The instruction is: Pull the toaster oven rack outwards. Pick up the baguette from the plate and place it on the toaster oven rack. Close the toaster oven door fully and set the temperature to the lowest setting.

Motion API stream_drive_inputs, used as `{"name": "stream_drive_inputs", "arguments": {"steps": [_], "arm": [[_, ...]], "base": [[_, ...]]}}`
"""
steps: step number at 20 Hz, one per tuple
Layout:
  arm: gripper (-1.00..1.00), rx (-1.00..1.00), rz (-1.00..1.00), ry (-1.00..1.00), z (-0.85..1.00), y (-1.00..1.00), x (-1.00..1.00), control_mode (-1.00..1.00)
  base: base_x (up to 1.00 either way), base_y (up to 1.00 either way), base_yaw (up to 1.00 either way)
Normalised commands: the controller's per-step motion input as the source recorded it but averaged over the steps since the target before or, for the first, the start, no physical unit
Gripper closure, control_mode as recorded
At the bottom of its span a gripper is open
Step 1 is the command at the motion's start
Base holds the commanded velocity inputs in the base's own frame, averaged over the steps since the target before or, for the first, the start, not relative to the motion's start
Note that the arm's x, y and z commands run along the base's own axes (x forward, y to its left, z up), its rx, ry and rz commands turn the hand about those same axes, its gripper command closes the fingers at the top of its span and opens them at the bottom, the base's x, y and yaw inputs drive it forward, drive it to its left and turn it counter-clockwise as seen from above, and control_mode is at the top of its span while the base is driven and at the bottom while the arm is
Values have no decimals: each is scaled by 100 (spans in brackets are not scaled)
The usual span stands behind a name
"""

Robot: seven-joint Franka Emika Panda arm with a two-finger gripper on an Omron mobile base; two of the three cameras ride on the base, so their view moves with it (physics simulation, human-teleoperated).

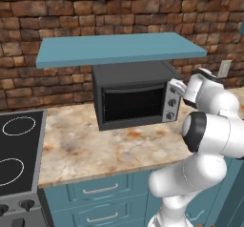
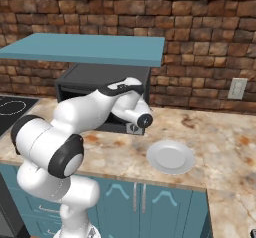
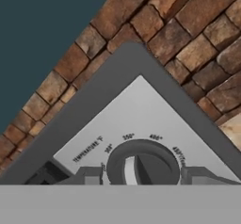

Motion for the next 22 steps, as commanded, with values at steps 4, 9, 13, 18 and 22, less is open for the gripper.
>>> {"name": "stream_drive_inputs", "arguments": {"steps": [4,9,13,18,22], "arm": [[100,-31,5,-20,17,7,0,-100],[100,-30,6,-21,21,4,0,-100],[100,-32,6,-23,18,5,0,-100],[100,-33,7,-25,19,2,0,-100],[100,-32,8,-27,31,0,0,-100]], "base": [[0,0,0],[0,0,0],[0,0,0],[0,0,0],[0,0,0]]}}
